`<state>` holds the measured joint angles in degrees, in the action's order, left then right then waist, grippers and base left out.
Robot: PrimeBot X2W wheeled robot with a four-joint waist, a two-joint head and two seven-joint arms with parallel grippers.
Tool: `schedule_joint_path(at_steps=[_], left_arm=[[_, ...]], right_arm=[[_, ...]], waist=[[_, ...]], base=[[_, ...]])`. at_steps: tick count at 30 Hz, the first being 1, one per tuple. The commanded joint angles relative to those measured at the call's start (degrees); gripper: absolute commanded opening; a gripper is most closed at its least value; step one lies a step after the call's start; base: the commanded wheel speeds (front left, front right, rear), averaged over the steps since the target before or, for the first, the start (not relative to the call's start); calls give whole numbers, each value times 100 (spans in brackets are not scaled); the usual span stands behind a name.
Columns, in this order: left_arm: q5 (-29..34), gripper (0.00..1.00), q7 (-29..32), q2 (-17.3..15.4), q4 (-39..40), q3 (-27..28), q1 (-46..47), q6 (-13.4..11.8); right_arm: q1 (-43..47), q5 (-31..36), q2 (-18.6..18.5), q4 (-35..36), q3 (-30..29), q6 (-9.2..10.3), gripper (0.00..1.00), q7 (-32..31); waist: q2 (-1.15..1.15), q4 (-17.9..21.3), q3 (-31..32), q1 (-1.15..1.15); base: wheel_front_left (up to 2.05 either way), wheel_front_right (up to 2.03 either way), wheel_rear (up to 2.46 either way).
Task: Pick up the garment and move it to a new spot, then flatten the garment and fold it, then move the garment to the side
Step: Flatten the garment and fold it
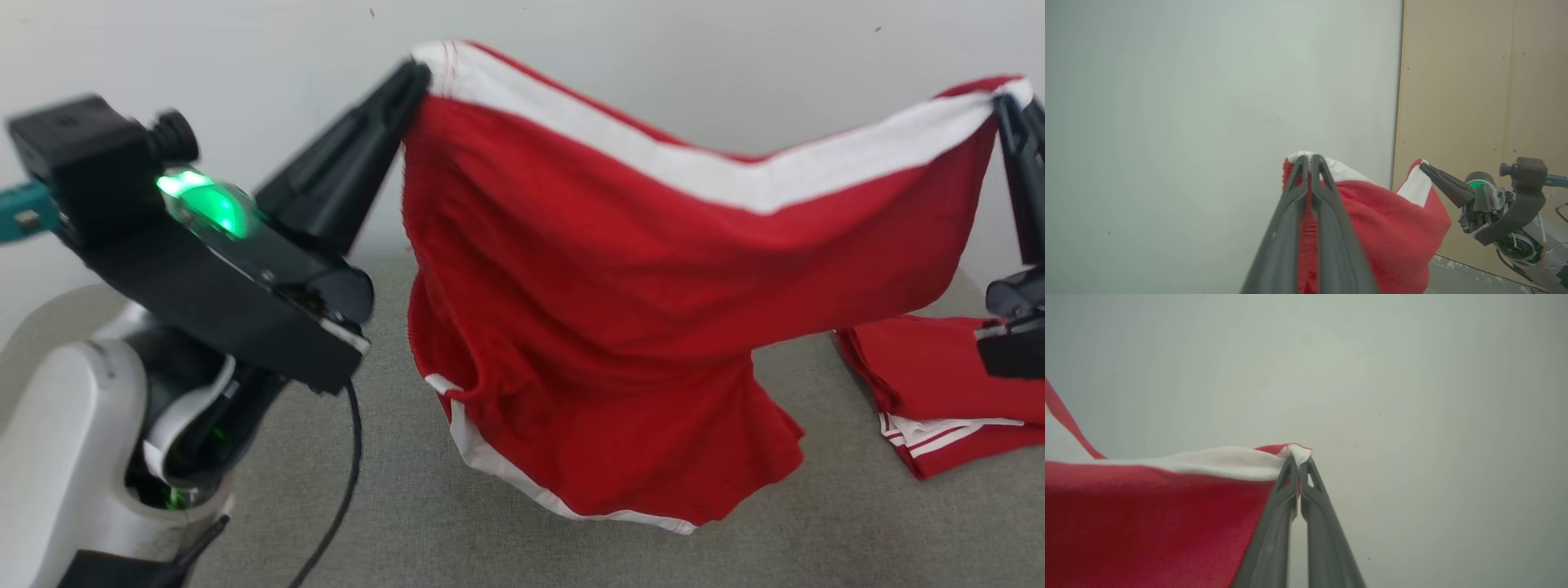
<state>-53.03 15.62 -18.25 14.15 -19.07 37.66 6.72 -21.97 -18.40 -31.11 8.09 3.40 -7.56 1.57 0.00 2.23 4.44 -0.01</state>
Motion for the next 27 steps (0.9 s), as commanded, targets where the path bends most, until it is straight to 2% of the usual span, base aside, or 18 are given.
schedule_joint_path(at_steps=[1, 5, 9, 14, 17, 20, 22, 27], left_arm=[[253, 0, 83, -184, 49, -20, 195, -15], [394, 0, 363, -293, 119, -146, 440, -84], [482, 0, 619, -381, -122, -267, 673, -95], [723, 0, 586, -455, -728, -302, 1450, -23], [1074, 0, 236, -434, -1471, -320, 2227, 36], [1621, 0, -382, -477, -2347, -493, 3242, 70], [2034, 0, -948, -466, -2959, -677, 3920, 74], [2665, 0, -2474, -360, -4218, -1149, 5328, 68]], right_arm=[[-116, -61, -102, 70, 25, 14, 0, -69], [-418, -184, -342, 230, 107, 14, 0, -262], [-952, -196, -458, 53, 439, 14, 0, -442], [-2132, -233, -196, -732, 823, 14, 0, -545], [-3137, -132, 58, -1499, 1105, 13, 0, -520], [-4267, 102, 335, -2375, 1328, 14, 0, -310], [-5008, 372, 585, -2974, 1439, 14, 0, -40], [-6466, 1146, 1234, -4174, 1256, 14, 0, 924]], waist=[[0, -4, 0, 1], [0, 30, -65, 1], [0, 99, -300, 1], [0, 204, -1152, 1], [0, 225, -1863, 1], [0, 269, -2582, 1], [0, 325, -3011, 1], [0, 525, -3866, 1]], base=[[0, 0, 0], [0, 0, 0], [0, 0, 0], [0, 0, 0], [0, 0, 0], [0, 0, 0], [0, 0, 0], [0, 0, 0]])
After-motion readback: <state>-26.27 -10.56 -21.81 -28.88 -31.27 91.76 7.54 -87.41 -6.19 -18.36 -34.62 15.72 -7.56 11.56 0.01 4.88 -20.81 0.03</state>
